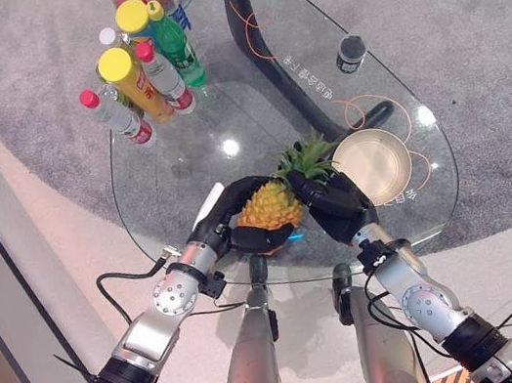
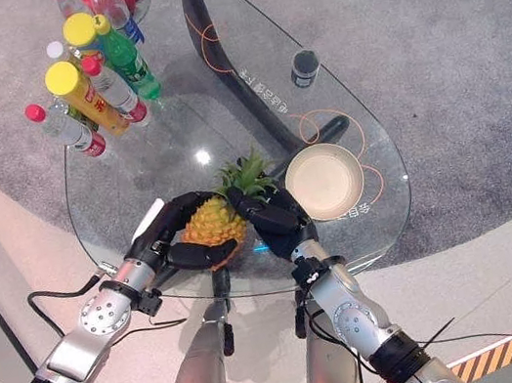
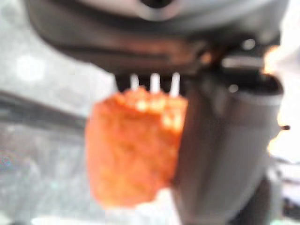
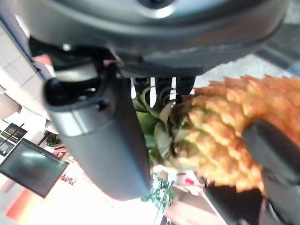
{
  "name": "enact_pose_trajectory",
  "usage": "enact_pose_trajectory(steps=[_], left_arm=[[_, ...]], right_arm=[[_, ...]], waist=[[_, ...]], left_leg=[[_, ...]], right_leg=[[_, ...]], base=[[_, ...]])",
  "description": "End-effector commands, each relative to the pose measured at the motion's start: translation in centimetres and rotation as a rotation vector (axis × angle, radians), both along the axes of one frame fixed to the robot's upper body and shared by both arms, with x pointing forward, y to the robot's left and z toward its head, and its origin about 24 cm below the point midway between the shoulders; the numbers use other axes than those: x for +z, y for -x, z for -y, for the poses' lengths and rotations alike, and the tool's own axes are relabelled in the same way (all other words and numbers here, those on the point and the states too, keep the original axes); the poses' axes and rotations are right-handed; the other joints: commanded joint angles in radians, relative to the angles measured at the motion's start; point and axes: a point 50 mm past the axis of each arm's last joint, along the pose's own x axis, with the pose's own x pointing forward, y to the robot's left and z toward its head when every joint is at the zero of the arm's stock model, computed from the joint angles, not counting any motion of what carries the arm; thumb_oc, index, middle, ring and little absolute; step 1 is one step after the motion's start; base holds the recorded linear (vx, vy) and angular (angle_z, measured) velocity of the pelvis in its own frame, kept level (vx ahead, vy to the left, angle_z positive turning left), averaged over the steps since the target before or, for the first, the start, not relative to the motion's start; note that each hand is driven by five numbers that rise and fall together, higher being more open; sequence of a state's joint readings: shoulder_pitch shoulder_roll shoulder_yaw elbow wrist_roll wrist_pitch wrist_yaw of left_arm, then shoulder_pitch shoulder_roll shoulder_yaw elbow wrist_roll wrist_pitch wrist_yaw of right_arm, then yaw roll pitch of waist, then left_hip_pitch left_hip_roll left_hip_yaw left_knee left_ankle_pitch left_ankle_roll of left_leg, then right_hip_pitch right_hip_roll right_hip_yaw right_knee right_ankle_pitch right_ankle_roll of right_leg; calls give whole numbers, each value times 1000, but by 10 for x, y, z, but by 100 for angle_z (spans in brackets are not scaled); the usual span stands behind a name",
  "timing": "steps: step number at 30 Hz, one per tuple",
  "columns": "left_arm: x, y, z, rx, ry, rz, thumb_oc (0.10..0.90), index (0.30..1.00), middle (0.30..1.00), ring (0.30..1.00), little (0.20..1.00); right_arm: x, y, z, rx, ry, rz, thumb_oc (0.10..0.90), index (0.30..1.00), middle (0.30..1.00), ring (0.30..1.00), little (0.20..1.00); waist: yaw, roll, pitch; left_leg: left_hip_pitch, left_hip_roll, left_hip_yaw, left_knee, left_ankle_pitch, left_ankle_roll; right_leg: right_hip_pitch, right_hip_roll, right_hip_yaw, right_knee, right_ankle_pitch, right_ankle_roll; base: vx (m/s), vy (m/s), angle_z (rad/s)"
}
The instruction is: Pick up the fruit to the plate
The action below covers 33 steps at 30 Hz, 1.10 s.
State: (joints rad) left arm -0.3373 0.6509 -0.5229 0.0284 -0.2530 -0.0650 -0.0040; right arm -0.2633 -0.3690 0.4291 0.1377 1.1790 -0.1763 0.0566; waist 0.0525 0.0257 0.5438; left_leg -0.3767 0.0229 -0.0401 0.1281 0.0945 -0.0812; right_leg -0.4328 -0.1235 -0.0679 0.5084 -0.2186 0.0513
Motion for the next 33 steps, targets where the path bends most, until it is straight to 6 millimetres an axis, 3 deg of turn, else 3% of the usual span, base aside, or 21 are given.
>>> enact_pose_trajectory(steps=[1, 24, 25, 33], left_arm=[[39, 16, 54, -304, 94, 156, 100, 300, 300, 300, 200], [28, 10, 48, -202, 129, 105, 111, 309, 309, 309, 211], [25, 8, 46, -168, 134, 94, 800, 900, 900, 900, 900], [21, 4, 39, -96, 152, 101, 800, 900, 900, 900, 900]], right_arm=[[93, 15, -67, 343, -151, 472, 100, 300, 300, 300, 200], [106, 15, -57, 261, -219, 573, 100, 300, 300, 300, 200], [107, 15, -56, 252, -213, 580, 100, 300, 300, 300, 200], [110, 15, -53, 230, -197, 602, 100, 300, 300, 300, 200]], waist=[[-32, -44, -24], [-37, -42, -24], [-36, -42, -24], [-37, -44, -24]], left_leg=[[-32, -62, 62, 227, -107, 86], [-32, -58, 76, 226, -110, 87], [-31, -58, 75, 226, -110, 86], [-29, -54, 75, 227, -112, 85]], right_leg=[[90, -15, -64, -269, 258, -2], [81, -15, -68, -265, 258, -2], [83, -15, -69, -266, 257, -3], [81, -11, -71, -259, 253, -5]], base=[[0, 0, 0], [0, 0, 0], [0, 0, 0], [0, 0, 0]])
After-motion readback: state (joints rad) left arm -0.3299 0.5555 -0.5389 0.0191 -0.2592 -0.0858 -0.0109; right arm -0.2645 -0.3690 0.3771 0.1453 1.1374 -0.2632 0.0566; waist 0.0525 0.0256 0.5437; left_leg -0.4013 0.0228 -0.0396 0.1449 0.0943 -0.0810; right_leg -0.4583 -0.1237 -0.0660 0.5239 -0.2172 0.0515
